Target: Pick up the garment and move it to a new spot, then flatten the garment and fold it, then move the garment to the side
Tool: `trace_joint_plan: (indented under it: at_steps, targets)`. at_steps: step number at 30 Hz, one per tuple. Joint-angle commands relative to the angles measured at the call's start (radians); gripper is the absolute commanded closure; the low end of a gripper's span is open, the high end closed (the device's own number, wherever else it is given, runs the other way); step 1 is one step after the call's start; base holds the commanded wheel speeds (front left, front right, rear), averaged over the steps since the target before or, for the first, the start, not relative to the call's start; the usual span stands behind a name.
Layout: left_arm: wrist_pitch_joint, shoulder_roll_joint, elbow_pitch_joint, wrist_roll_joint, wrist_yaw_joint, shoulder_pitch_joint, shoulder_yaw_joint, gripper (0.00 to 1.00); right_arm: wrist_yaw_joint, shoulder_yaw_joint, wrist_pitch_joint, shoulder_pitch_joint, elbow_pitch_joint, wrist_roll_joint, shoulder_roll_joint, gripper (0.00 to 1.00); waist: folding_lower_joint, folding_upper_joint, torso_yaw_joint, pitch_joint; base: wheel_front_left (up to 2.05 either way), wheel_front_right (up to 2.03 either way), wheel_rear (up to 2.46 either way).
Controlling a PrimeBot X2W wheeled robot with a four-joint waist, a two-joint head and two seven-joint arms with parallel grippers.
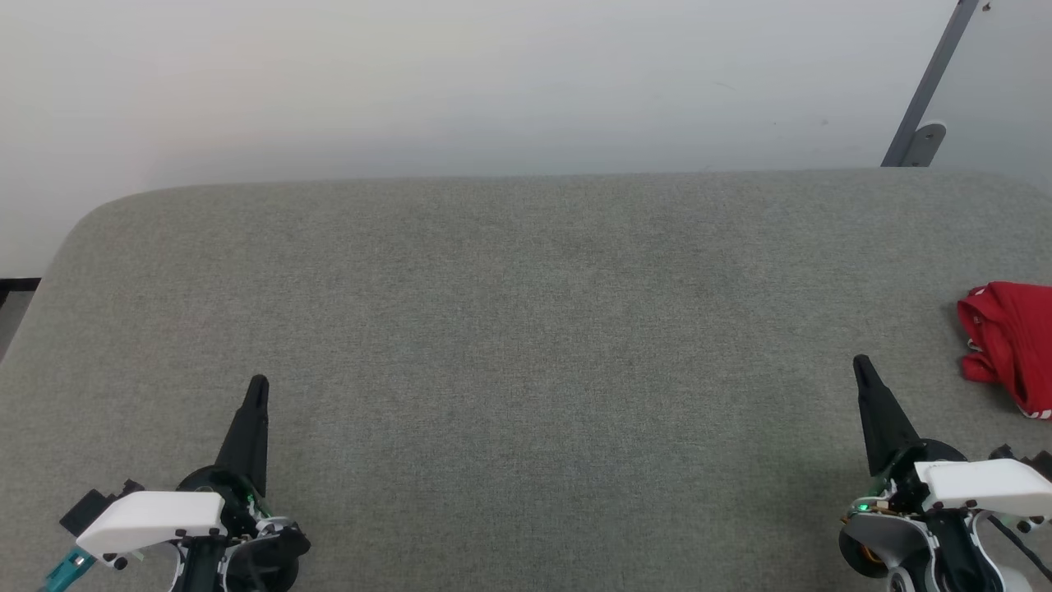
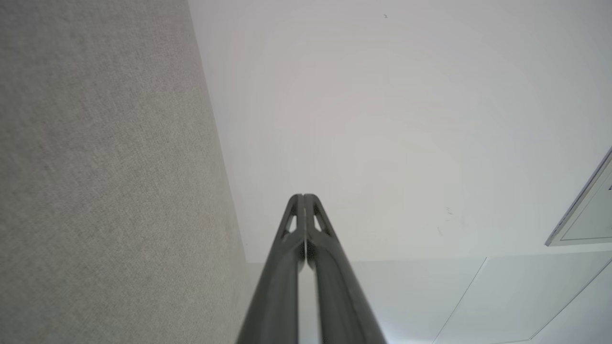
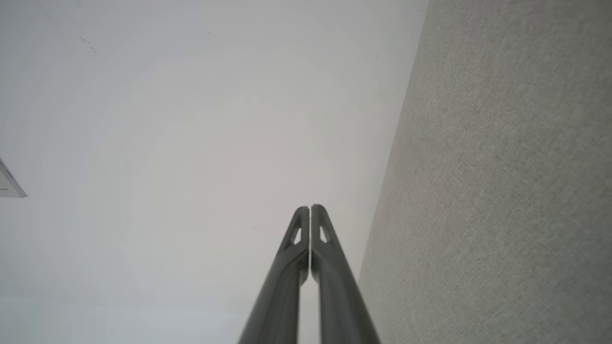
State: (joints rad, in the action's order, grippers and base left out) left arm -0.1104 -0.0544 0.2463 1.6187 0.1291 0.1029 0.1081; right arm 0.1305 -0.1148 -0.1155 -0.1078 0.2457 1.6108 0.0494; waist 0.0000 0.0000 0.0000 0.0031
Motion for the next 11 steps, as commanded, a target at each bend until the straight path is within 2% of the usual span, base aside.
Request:
trace_joint_plan:
  at_steps: [1,11]
  targets:
    - [-0.003,0.001,-0.001,-0.004,0.003,0.013,0.004,1.00,0.000,0.000,0.000,-0.004,0.001,0.004,-0.002,1.00,0.0000,0.0000,0.000,0.000,0.00,0.00,0.00]
    - [-0.004,0.002,-0.001,-0.005,0.003,0.013,0.004,1.00,0.000,0.001,0.000,-0.004,0.001,0.004,-0.002,1.00,0.0000,0.0000,0.000,0.000,0.00,0.00,0.00]
